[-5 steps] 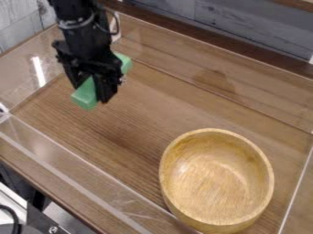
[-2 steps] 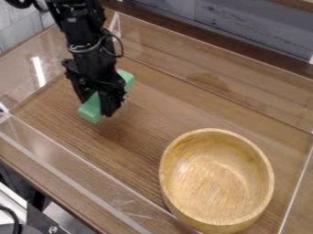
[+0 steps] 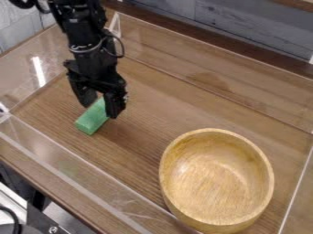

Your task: Remove the green block from inside the brown bowl and put it on the table

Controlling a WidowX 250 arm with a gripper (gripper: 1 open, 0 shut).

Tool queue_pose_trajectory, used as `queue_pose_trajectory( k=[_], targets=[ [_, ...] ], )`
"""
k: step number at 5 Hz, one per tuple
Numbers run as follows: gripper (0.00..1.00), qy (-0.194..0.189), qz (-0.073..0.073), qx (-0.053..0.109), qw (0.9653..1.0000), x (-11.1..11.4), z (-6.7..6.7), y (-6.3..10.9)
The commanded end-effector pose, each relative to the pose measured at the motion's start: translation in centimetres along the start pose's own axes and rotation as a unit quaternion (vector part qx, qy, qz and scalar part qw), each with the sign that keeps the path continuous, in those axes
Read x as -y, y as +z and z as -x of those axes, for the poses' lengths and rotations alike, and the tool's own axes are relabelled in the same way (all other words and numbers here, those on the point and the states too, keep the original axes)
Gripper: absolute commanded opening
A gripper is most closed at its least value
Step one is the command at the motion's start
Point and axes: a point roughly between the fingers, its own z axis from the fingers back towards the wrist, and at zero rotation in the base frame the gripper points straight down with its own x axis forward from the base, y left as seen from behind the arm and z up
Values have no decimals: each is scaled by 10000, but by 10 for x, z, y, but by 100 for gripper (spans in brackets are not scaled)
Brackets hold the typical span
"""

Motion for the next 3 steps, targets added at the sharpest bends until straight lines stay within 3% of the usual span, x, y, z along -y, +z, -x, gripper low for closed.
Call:
queue_pose_trajectory(
  k=[1,3],
  targets=[
    [100,42,-40,179,9998,-8,-11,11],
    [100,107,82,169,9998,-12,-17,20]
  ],
)
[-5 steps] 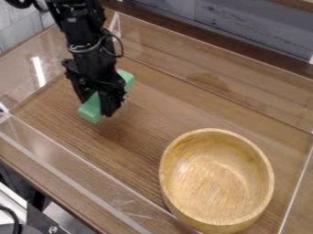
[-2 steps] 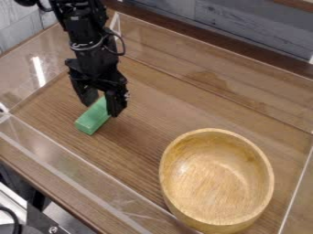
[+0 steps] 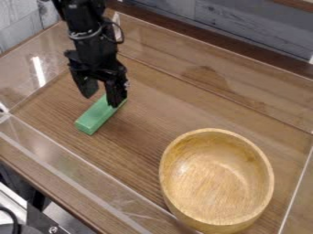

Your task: Remove the green block from inside the brown bowl and put it on the table

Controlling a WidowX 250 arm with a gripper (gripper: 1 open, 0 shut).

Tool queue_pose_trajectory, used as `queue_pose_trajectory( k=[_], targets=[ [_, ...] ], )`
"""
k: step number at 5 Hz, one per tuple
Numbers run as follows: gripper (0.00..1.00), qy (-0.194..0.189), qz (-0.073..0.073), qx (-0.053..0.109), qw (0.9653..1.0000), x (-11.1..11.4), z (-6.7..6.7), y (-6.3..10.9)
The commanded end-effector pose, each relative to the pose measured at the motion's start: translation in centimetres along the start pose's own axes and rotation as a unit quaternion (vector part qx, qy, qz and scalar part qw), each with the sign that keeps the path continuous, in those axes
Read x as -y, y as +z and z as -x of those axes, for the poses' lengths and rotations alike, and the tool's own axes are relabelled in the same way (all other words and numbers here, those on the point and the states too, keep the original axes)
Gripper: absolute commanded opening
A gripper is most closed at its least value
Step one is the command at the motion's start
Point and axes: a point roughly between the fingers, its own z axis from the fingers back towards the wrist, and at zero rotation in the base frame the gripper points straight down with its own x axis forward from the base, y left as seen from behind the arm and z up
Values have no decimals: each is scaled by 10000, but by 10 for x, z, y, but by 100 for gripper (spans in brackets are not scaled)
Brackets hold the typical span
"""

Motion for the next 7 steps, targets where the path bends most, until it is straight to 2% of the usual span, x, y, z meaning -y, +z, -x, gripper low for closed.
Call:
queue_pose_trajectory(
  k=[1,4,5,7],
  targets=[
    [100,61,0,196,9998,-6,-11,20],
    [100,122,232,190,9995,-7,-19,53],
    [100,112,250,222,9994,-9,-21,62],
    [100,37,225,293,9993,-16,-24,69]
  ],
)
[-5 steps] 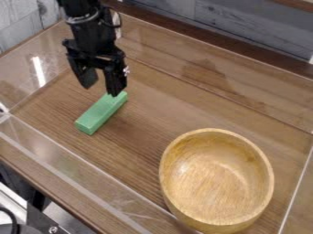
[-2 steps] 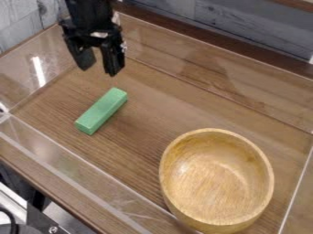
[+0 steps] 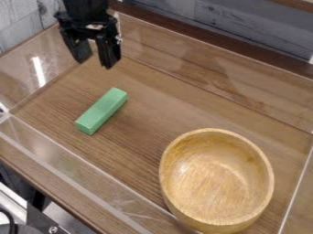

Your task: Remove the green block from inside the brown bowl and put it on the table

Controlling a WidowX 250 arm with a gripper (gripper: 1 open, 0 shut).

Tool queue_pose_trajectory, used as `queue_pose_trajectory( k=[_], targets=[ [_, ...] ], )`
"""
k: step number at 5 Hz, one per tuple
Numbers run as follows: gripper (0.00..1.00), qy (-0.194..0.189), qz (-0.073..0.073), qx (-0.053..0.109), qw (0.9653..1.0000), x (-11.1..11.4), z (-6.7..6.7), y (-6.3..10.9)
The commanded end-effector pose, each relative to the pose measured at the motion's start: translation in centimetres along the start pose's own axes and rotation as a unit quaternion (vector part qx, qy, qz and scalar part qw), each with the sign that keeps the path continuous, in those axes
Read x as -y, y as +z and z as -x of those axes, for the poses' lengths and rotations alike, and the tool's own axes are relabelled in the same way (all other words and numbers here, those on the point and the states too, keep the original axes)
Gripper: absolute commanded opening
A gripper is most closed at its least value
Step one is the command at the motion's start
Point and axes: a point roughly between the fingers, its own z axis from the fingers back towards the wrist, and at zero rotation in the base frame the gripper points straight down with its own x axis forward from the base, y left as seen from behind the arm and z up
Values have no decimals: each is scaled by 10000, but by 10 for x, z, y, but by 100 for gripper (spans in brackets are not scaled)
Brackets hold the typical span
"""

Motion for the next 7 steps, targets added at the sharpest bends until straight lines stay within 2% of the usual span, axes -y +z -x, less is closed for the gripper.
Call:
queue_pose_trajectory(
  k=[1,3,5,7],
  targets=[
    [100,-57,-183,303,9994,-6,-6,16],
    [100,-98,-217,288,9993,-10,-6,2],
    [100,-367,-185,336,9986,10,-33,3],
    [100,-798,-203,387,9959,43,-68,4]
  ],
)
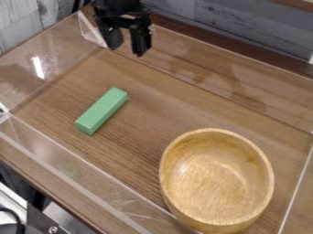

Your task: Remove the green block from inside the brown bowl and put it on the table

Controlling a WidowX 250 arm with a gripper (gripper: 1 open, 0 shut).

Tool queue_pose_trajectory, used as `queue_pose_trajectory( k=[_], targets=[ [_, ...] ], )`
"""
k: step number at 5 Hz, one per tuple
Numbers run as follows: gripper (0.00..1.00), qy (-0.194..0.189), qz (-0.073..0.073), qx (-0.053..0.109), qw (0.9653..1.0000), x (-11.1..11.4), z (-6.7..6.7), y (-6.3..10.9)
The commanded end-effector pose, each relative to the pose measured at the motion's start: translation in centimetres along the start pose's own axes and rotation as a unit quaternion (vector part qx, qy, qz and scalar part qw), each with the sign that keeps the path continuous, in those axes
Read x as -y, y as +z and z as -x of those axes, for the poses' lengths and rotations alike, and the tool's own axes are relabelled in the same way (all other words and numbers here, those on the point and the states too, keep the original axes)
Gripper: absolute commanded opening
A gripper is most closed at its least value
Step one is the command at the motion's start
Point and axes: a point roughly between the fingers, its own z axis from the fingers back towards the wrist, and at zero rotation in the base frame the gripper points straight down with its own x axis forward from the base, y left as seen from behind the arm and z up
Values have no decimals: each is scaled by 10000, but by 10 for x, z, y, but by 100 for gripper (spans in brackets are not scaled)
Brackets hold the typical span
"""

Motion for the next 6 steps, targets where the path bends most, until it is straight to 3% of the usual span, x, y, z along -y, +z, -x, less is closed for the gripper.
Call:
queue_pose_trajectory(
  k=[1,4,5,6],
  targets=[
    [100,-232,-118,313,9992,4,-21,20],
    [100,-407,-59,539,9977,10,-54,18],
    [100,-435,-70,584,9973,2,-60,18],
    [100,-422,-93,629,9971,-9,-58,20]
  ],
)
